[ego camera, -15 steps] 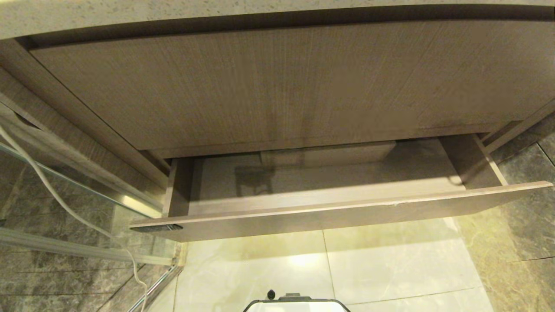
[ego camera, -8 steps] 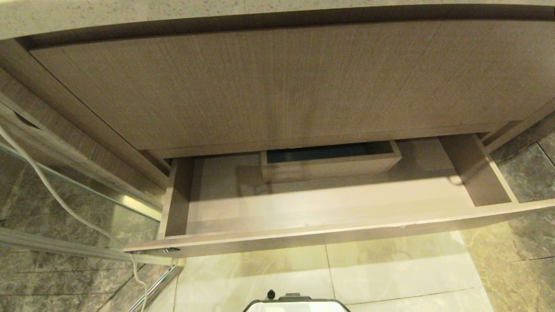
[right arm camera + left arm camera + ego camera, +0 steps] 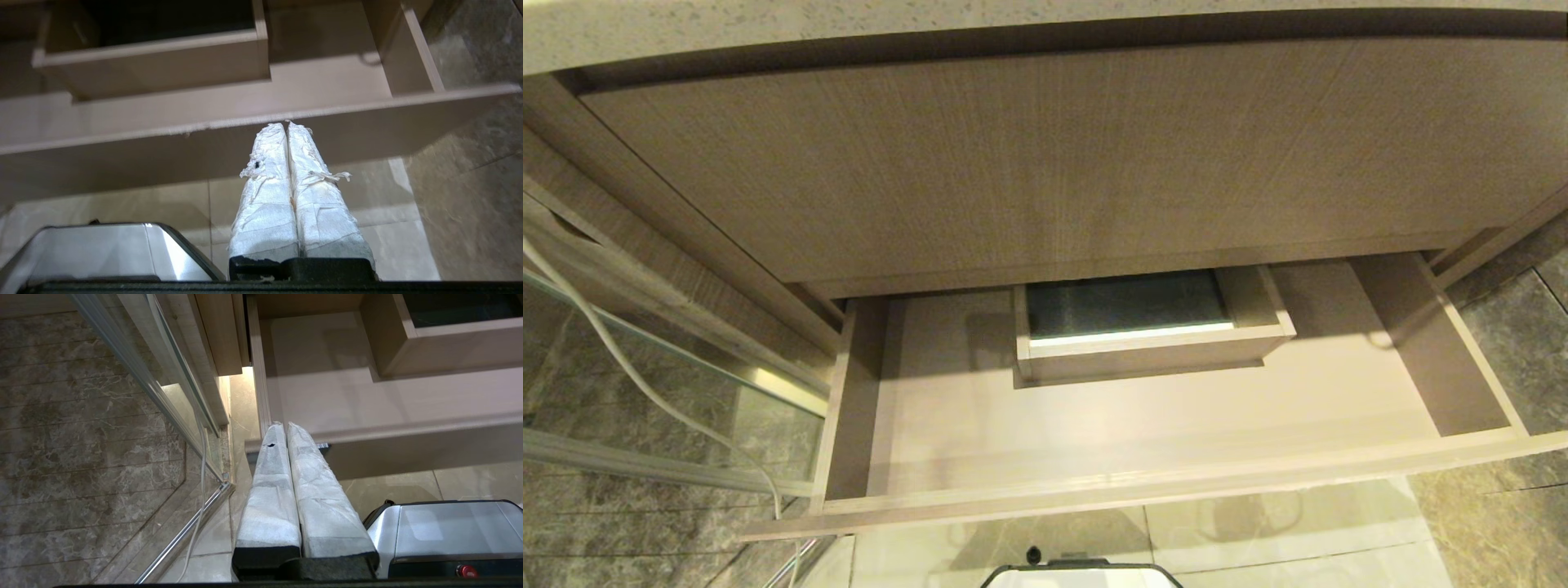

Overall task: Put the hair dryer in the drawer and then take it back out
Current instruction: Pull open the drawer, then pick up the hairdryer

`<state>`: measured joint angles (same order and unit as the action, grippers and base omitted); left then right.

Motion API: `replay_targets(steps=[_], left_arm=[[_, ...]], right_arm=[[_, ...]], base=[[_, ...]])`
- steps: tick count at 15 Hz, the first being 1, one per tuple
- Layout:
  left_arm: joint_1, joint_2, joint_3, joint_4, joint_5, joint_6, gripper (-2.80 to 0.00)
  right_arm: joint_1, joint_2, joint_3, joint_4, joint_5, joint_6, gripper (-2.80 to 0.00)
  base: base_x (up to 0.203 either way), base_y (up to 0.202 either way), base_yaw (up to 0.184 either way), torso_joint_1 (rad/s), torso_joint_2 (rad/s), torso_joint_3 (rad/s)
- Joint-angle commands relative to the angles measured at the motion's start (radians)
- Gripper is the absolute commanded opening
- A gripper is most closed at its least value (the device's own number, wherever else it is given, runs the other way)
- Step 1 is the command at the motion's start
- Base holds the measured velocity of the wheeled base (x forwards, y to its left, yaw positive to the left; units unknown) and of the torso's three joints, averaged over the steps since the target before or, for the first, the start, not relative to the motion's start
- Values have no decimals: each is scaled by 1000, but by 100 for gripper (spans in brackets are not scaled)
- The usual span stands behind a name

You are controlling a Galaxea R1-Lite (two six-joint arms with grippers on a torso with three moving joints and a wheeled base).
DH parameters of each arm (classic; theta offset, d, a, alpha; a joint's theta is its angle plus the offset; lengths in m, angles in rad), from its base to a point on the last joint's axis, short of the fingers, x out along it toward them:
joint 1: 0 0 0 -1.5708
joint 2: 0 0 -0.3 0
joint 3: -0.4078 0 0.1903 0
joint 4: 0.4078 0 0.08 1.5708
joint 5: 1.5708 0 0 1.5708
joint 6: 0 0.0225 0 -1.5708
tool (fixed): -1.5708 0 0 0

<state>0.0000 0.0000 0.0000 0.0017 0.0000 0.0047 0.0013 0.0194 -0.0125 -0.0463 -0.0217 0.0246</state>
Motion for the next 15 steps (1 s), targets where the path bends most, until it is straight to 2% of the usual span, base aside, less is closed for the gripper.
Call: replay_targets(steps=[1, 15], left_arm=[[0, 0, 1, 0, 0, 0, -280], [0, 0, 2, 0, 0, 0, -280]], right_arm=[[-3, -22, 14, 37, 8, 20, -280], [-3, -21, 14, 40, 6, 17, -280]], base=[[0, 0, 0, 0, 0, 0], [0, 0, 0, 0, 0, 0]])
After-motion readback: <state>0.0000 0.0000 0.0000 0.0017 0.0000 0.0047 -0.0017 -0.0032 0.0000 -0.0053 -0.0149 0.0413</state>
